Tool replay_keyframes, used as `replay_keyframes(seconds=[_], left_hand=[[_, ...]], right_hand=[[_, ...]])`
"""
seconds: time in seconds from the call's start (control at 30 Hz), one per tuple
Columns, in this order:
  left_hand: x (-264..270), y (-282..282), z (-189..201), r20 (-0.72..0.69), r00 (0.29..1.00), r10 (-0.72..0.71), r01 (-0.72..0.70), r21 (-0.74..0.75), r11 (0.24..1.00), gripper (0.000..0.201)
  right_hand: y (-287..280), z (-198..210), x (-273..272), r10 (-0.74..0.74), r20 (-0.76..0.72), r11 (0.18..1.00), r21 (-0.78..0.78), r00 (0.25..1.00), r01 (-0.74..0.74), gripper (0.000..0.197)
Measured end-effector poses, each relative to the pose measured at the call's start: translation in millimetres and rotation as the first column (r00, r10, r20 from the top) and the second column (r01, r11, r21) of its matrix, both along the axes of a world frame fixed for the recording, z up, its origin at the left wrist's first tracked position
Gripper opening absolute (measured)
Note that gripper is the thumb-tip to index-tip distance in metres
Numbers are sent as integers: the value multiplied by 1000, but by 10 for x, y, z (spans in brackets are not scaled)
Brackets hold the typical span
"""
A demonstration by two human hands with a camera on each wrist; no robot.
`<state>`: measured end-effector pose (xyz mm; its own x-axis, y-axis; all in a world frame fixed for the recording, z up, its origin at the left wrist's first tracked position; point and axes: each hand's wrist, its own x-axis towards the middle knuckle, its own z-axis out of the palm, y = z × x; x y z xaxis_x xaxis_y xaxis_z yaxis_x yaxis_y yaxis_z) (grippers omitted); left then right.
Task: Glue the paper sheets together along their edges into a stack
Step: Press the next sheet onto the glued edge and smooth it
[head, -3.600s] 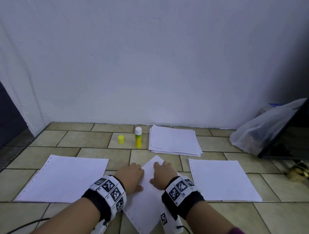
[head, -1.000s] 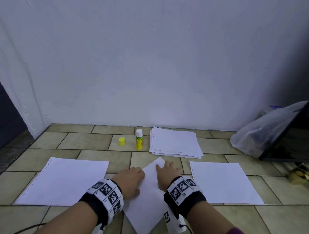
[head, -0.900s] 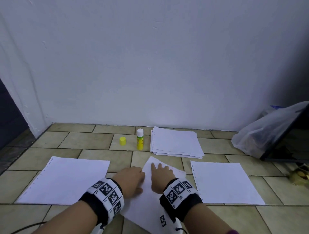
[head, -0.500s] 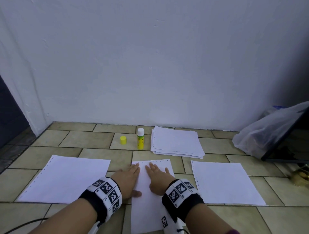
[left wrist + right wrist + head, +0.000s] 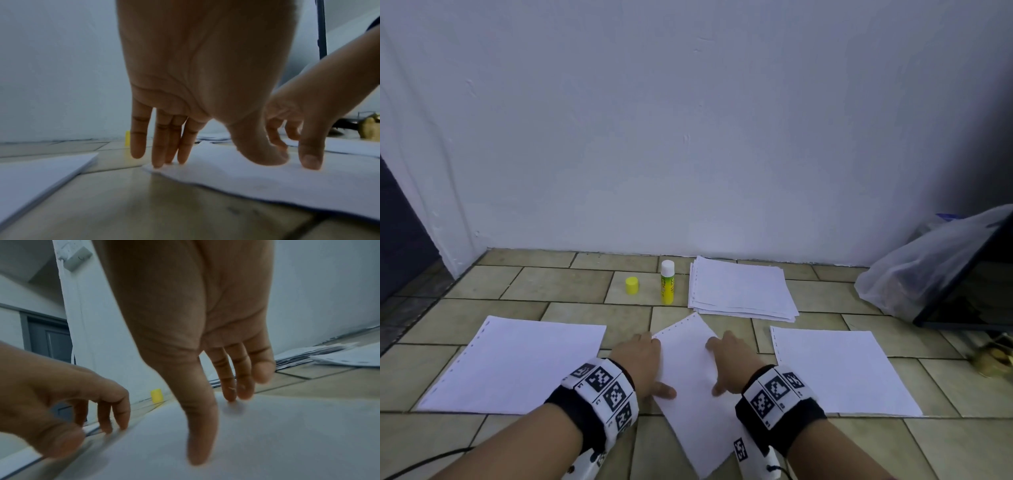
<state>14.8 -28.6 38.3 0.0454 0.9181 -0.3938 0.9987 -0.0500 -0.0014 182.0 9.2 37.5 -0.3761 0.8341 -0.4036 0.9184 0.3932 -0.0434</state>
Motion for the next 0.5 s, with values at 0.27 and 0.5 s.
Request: replay_keyframes(seconds=[0.27, 0.5], left_hand=[[-197, 94, -57, 18, 999, -29, 29, 4, 1000, 84], [-305, 174, -15, 104, 990, -93, 98, -36, 995, 88]], right_hand=[[-9, -49, 11, 42, -161, 998, -49, 986, -50, 68], [49, 16, 112, 84, -229, 985, -126, 970, -115, 75]])
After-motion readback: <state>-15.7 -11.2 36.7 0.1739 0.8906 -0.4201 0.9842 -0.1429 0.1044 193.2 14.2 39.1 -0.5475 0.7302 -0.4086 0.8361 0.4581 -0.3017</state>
